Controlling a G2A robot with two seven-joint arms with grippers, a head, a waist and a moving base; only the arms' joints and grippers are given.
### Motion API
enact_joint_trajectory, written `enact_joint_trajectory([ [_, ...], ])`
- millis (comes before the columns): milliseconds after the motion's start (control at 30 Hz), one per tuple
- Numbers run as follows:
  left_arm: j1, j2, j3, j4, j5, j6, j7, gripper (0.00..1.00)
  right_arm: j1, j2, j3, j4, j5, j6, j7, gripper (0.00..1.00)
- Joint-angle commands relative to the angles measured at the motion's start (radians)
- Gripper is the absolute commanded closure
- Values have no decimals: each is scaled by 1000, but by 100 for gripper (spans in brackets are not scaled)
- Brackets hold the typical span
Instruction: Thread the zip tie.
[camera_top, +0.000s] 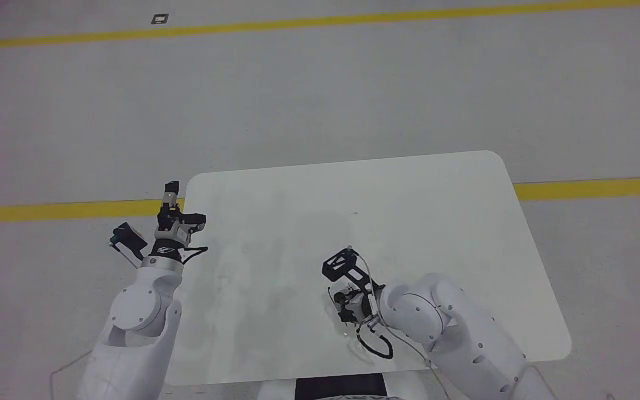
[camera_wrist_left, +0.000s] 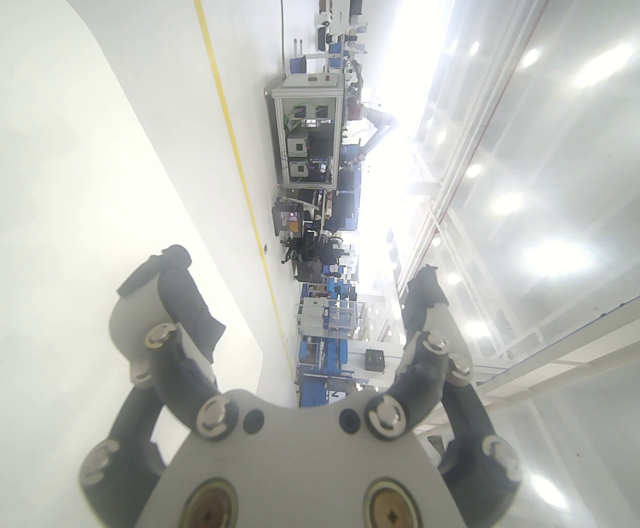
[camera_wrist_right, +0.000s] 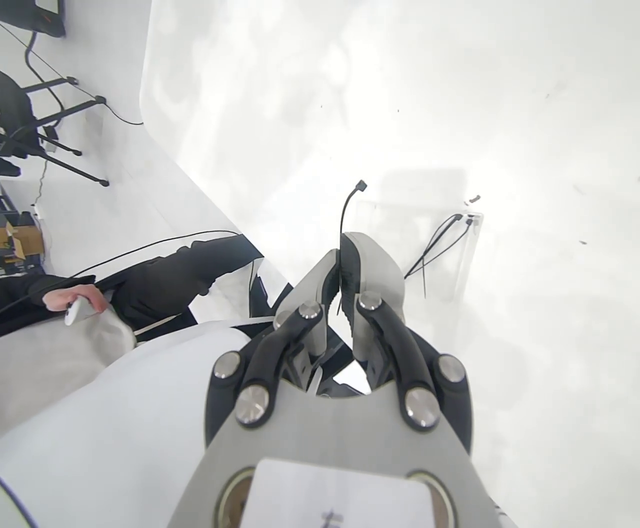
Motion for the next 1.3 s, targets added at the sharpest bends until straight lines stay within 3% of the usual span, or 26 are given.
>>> enact_joint_trajectory([
  [0, 0, 0, 0, 0, 0, 0, 0, 0, -5, -1, 17, 17, 46, 0, -67, 100],
  [300, 0, 0, 0, 0, 0, 0, 0, 0, -50, -1, 125, 79, 349, -66, -305, 100],
  [500, 0, 0, 0, 0, 0, 0, 0, 0, -58, -3, 175, 140, 581, -144, -375, 100],
  [833, -2, 0, 5, 2, 2, 0, -9, 0, -59, -3, 171, 142, 572, -141, -393, 100],
  [1000, 9, 6, 6, 18, 44, -16, -152, 0, -71, -5, 180, 143, 608, -104, -496, 100],
  [1267, 28, 18, -4, 43, 67, -50, -384, 0, -102, -6, 213, 150, 732, -67, -573, 100],
])
